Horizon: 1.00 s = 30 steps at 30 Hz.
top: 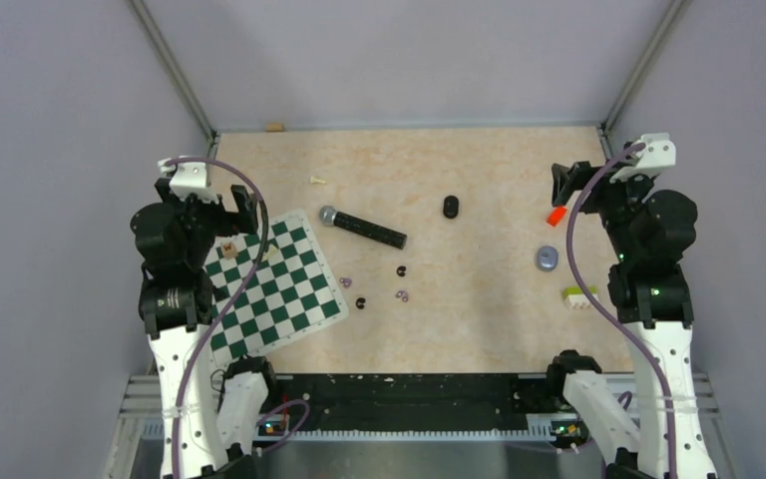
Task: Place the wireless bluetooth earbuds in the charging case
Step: Move the charging case to the center of the board.
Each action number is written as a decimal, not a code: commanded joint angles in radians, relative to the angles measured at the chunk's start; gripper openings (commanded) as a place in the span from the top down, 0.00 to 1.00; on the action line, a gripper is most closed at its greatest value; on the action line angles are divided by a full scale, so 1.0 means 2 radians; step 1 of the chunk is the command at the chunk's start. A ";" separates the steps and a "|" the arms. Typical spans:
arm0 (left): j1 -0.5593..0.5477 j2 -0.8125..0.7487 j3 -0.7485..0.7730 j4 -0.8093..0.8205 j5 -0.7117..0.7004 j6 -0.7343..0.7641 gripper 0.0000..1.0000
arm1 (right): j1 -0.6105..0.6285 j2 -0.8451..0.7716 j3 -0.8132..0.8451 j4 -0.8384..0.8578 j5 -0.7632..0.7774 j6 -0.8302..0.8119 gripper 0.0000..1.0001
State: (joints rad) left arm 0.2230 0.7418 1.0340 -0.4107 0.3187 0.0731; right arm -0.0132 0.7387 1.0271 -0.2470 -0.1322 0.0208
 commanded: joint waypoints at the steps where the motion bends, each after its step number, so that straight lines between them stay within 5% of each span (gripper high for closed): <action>1: 0.006 -0.007 -0.004 0.023 0.011 0.000 0.01 | 0.004 -0.008 0.005 0.021 0.023 0.019 0.01; 21: 0.009 -0.006 -0.011 0.028 0.019 0.011 0.01 | 0.004 -0.006 -0.014 0.031 0.011 -0.035 0.01; 30: 0.008 0.010 -0.010 0.019 0.089 0.072 0.01 | 0.004 0.009 -0.008 0.021 0.032 -0.089 0.01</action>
State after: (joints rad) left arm 0.2344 0.7467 0.9943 -0.3889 0.4007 0.1295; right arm -0.0132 0.7387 0.9890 -0.2173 -0.1005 -0.0807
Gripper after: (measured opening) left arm 0.986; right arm 0.989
